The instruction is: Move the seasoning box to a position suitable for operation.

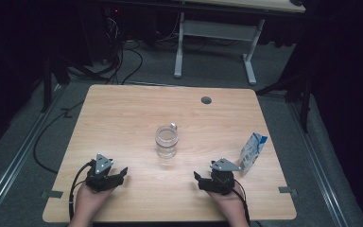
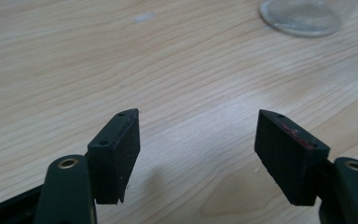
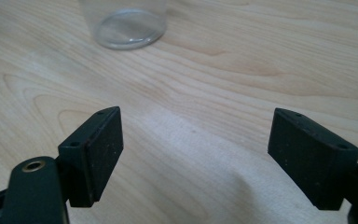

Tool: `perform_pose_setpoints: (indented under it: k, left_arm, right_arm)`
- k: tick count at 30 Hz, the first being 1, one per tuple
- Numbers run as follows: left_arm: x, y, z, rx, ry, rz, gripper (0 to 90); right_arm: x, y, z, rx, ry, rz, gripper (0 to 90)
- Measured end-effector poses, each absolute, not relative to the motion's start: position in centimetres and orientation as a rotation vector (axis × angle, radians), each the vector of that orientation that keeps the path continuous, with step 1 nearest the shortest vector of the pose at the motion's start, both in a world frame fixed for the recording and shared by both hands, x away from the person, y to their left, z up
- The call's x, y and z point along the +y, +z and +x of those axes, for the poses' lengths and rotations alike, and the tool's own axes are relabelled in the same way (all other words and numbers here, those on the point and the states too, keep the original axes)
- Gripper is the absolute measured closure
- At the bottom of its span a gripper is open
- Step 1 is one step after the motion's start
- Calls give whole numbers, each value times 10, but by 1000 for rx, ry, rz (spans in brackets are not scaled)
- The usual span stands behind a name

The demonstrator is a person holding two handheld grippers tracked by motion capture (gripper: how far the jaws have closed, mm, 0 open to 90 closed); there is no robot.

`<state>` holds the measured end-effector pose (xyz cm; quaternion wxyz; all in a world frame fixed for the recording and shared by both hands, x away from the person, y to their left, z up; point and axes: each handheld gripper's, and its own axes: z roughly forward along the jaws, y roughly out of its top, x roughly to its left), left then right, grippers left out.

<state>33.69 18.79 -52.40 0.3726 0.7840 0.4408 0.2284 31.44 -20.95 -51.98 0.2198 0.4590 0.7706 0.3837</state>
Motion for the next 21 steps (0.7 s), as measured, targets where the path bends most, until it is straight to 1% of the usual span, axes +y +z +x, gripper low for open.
perform_pose_setpoints:
  k: [1, 2, 3, 6, 9, 15, 21]
  left_arm:
    - [191, -522, 336, 1143, 592, 1997, 314]
    - [195, -521, 336, 1156, 565, 1971, 315]
    - [200, -520, 335, 1168, 551, 1942, 349]
    - [199, -520, 336, 1159, 526, 1959, 352]
    - [191, -522, 337, 1125, 523, 1981, 363]
    - [183, -524, 337, 1095, 520, 2031, 381]
    - [176, -520, 337, 1107, 490, 1990, 382]
  right_arm:
    - [-210, -520, 314, 2131, 1061, 1270, 186]
    - [-210, -519, 314, 2122, 1058, 1272, 211]
    - [-213, -519, 312, 2097, 1068, 1283, 250]
    - [-217, -519, 312, 2085, 1077, 1304, 254]
    - [-222, -516, 310, 2070, 1104, 1314, 290]
    - [-226, -518, 310, 2082, 1082, 1312, 313]
    - [-230, -515, 310, 2082, 1081, 1284, 323]
